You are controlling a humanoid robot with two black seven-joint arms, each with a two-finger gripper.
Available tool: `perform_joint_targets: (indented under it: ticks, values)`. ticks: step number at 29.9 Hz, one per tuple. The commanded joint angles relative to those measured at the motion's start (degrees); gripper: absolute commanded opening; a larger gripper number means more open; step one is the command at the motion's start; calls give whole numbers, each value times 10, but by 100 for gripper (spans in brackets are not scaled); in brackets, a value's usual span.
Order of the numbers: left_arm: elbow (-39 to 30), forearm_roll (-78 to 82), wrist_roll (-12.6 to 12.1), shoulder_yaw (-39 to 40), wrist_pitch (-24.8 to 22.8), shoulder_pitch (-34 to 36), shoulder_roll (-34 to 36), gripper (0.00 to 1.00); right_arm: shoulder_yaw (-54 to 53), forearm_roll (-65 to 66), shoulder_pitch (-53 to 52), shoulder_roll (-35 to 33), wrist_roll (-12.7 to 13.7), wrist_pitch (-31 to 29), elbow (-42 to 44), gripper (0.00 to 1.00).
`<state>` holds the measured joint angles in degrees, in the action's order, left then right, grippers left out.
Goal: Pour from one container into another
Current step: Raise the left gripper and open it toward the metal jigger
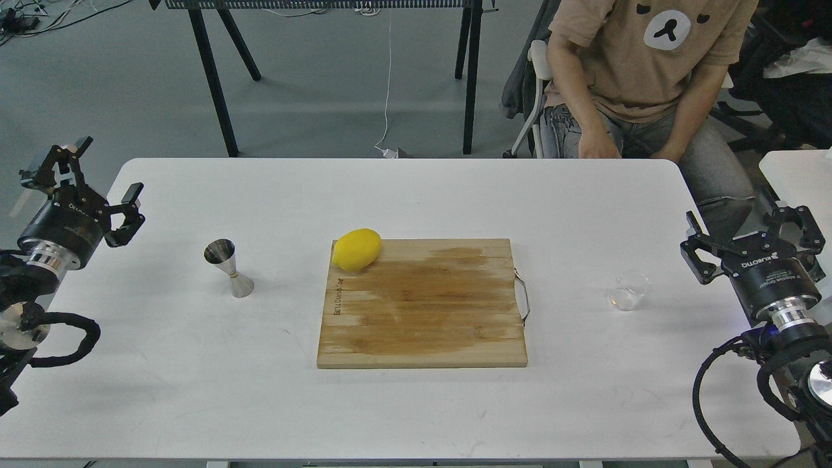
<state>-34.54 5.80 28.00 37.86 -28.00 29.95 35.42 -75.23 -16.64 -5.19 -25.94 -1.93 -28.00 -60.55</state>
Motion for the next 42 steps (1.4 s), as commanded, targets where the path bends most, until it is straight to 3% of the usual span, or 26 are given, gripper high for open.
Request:
perform_joint_targets:
  ticks: [1,18,27,31,35,36,42]
  values:
    - [0,-1,0,0,0,0,0,100,0,0,0,-1,0,0,0,99]
    - [51,7,0,-4,0,12,-2,100,-4,-1,-1,-5,0,0,-4,99]
    - [40,239,0,-2,0,70,43,100,-5,-1,0,-7,0,0,-18,99]
    - [-16,406,0,0,0,81,57,100,-4,-1,0,-6,0,0,-22,99]
    - [-154,455,0,-6,0,73,104,100,-4,-1,0,-7,0,0,-22,99]
    - [-188,467,0,-8,18,71,115,100,-4,-1,1,-7,0,0,-22,99]
    - [-309,690,0,-11,280,31,147,100,-4,-1,6,-7,0,0,-22,99]
